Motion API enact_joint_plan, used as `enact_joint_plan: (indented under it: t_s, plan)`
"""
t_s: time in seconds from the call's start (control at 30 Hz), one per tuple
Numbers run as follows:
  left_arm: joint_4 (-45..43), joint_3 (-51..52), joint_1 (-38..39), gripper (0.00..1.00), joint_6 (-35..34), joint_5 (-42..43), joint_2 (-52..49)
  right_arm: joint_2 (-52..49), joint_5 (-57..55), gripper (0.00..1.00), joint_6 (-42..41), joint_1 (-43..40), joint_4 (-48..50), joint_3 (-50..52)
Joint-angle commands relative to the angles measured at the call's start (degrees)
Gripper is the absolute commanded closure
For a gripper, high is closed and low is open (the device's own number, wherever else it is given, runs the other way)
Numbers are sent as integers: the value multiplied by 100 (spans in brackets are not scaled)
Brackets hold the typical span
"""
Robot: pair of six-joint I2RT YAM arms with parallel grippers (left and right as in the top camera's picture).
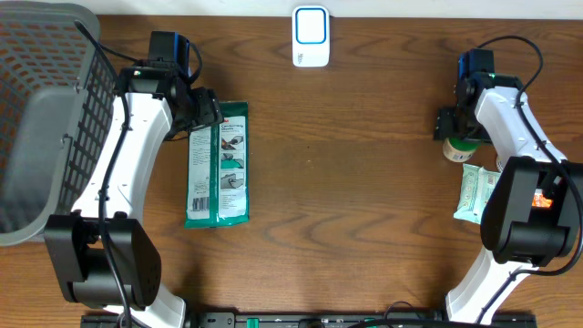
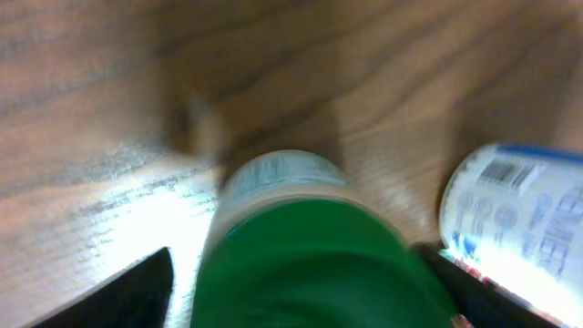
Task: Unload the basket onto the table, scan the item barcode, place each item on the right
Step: 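Carry the jar right and lower it beside the packs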
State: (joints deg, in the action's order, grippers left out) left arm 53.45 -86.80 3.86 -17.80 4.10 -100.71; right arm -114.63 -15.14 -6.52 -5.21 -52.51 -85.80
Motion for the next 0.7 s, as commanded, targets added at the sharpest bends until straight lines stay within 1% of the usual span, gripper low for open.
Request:
enact_joint_plan:
  t_s: [0.0, 0.17, 0.37, 0.43, 0.5, 0.53, 0.57, 0.6, 0.67]
  plan:
    - [4, 46, -24, 19, 35, -74, 72, 13, -125, 1, -7, -48, -50, 42]
    - [4, 46, -24, 19, 35, -74, 72, 42, -129, 1, 151, -48, -111, 22]
    - [4, 46, -24, 19, 35, -74, 72, 348, 79, 7, 254, -15, -533, -540]
    - [4, 46, -24, 19, 35, -74, 72, 527, 428, 8, 254, 9, -708, -758]
    - [4, 46, -24, 19, 35, -74, 72, 756, 1093, 10, 254, 39, -750, -863]
    - [4, 46, -24, 19, 35, -74, 72, 859, 1456, 12, 256, 50, -732, -863]
    - [4, 46, -24, 19, 35, -74, 72, 955, 1856, 17, 260, 63, -734, -863]
    - [4, 46, -24, 19, 35, -74, 72, 1012, 2149, 28, 308, 74, -752, -863]
    - [4, 46, -24, 19, 35, -74, 72, 1045, 2507, 56, 385, 94, -833, -859]
